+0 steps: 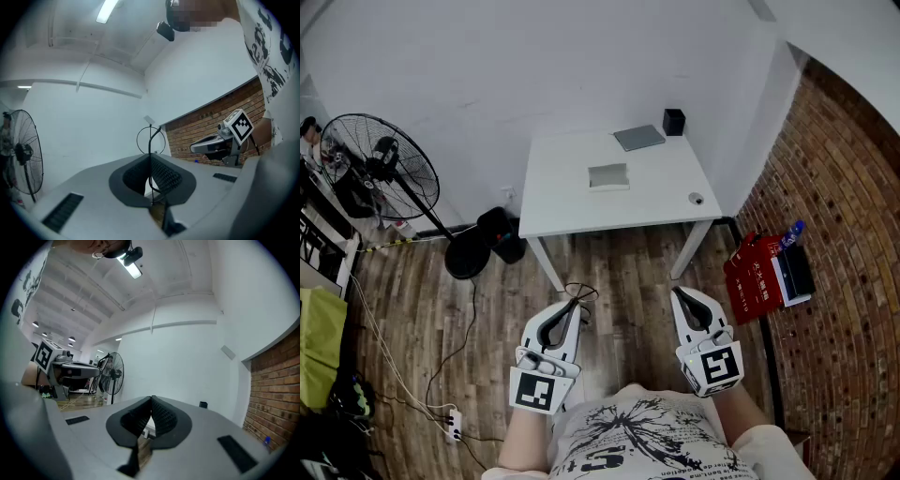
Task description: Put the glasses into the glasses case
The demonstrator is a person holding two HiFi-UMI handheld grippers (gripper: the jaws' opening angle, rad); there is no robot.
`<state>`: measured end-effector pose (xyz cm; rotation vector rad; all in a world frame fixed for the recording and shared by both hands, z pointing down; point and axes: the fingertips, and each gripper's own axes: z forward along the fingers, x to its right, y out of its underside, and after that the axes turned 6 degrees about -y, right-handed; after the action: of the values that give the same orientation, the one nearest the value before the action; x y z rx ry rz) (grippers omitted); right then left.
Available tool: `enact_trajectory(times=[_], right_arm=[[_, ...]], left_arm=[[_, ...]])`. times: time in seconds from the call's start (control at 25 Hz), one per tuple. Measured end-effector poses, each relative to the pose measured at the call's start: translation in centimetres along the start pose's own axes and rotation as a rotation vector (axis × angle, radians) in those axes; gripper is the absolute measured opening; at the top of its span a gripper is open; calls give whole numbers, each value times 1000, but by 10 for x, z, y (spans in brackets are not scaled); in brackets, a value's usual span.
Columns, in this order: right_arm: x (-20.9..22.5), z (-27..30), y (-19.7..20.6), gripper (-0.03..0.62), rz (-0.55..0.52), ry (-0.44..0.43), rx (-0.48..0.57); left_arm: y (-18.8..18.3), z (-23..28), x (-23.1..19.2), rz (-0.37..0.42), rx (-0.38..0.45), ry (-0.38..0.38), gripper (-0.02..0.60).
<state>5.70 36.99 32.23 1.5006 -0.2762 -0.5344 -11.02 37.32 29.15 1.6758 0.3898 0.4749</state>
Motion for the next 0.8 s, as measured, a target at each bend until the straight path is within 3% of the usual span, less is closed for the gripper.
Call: enact_trajectory(times=[0.4,0.8], right_arm=[[-22,7,6,14,4,7,-19],[-28,36,31,14,99,62,-55]], left_arm=[[9,-10,-21,-10,-3,1,16],[31,-12,-49,-36,-45,18,17]])
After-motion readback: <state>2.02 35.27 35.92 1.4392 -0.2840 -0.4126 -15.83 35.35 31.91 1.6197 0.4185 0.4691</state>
